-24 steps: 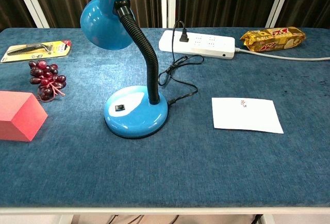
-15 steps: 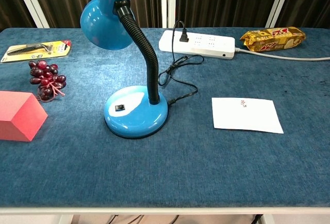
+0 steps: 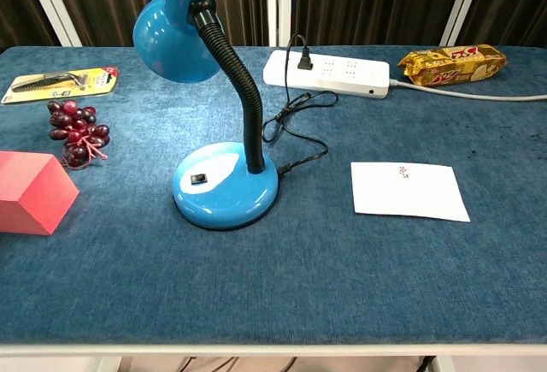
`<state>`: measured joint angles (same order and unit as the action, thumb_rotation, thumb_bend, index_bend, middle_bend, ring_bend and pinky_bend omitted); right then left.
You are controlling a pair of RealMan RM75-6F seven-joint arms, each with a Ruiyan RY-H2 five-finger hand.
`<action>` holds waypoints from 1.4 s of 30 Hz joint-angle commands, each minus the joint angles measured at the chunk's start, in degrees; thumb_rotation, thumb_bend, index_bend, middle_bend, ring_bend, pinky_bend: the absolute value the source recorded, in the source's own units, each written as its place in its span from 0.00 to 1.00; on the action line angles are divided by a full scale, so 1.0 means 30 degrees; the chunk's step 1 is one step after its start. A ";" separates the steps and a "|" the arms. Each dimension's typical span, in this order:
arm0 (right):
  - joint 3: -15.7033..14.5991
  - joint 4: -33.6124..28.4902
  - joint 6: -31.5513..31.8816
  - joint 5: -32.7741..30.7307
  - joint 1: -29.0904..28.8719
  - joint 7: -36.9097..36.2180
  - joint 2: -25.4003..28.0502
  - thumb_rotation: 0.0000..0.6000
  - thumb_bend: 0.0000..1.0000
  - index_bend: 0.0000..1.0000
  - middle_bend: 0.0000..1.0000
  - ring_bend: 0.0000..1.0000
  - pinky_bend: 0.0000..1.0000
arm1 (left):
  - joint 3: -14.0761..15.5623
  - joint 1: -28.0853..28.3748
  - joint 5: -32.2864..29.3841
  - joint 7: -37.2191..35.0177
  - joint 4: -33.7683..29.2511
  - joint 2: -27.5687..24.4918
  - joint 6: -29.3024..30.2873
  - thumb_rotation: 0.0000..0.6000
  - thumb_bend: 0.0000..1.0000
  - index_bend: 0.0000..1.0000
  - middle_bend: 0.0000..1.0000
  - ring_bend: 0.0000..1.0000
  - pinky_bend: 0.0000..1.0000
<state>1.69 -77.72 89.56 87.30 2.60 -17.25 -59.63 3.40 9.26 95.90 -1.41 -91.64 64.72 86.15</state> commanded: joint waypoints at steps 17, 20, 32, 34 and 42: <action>0.0251 -0.0697 0.0838 0.0287 0.0228 -0.0630 0.0800 1.00 0.19 0.00 0.00 0.00 0.00 | -0.1247 0.5778 0.0614 0.3263 -0.1298 0.6146 -0.8868 1.00 0.07 0.02 0.01 0.00 0.00; 0.0300 -0.0718 0.0815 0.0264 0.0192 -0.0766 0.0847 1.00 0.19 0.00 0.00 0.00 0.00 | -0.1362 0.6197 0.0032 0.3124 -0.0657 0.6838 -0.9468 1.00 0.07 0.02 0.02 0.00 0.00; 0.0396 -0.0696 0.0479 0.0074 0.0037 -0.0849 0.0916 1.00 0.19 0.00 0.00 0.00 0.00 | -0.1076 0.6856 -0.1083 0.2517 0.1174 0.8101 -1.0013 1.00 0.09 0.02 0.08 0.00 0.00; 0.0382 -0.0734 0.0360 0.0077 -0.0017 -0.0805 0.0915 1.00 0.19 0.00 0.00 0.00 0.00 | -0.1006 0.6960 -0.1155 0.2284 0.1427 0.8191 -1.0097 1.00 0.09 0.02 0.09 0.00 0.00; 0.0417 -0.0823 0.0309 0.0003 -0.0044 -0.0596 0.0897 1.00 0.19 0.00 0.00 0.00 0.00 | -0.0799 0.7285 -0.1389 0.2036 0.2218 0.8581 -1.0179 1.00 0.09 0.02 0.09 0.00 0.00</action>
<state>2.93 -80.18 90.48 87.32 2.46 -19.05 -56.96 0.91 31.01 91.86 4.53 -85.22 90.33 55.60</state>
